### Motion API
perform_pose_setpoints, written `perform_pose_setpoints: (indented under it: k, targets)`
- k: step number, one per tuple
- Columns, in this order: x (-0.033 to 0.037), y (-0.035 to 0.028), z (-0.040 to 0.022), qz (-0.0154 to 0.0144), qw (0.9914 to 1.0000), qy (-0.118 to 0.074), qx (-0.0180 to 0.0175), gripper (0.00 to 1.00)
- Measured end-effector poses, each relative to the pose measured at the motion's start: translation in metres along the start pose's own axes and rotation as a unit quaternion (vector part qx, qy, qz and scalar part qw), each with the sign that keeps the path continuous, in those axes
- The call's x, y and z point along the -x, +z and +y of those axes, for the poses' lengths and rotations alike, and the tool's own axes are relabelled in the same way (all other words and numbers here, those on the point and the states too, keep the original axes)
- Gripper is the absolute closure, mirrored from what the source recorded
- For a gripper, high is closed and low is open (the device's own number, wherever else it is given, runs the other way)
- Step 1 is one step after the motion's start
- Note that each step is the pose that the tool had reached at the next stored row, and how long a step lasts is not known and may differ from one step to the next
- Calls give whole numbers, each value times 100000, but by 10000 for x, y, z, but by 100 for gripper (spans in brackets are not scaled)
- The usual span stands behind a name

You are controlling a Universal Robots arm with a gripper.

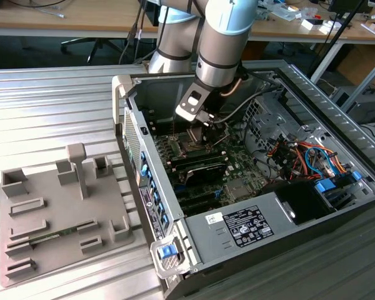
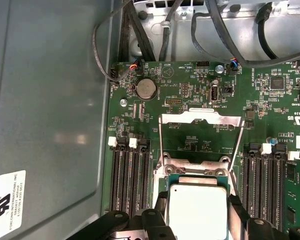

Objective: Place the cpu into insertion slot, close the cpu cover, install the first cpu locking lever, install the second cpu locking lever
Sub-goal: 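Place the cpu into insertion slot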

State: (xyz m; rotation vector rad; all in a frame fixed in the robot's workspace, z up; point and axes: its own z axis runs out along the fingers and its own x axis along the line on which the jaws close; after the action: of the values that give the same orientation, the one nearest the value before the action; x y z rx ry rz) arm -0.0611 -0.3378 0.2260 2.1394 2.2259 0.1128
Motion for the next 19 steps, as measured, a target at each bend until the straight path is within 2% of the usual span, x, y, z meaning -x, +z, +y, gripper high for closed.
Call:
perform_pose_setpoints:
  k: [19]
  targets:
    - [1,72,-9,-2,100000,-1,-2,45]
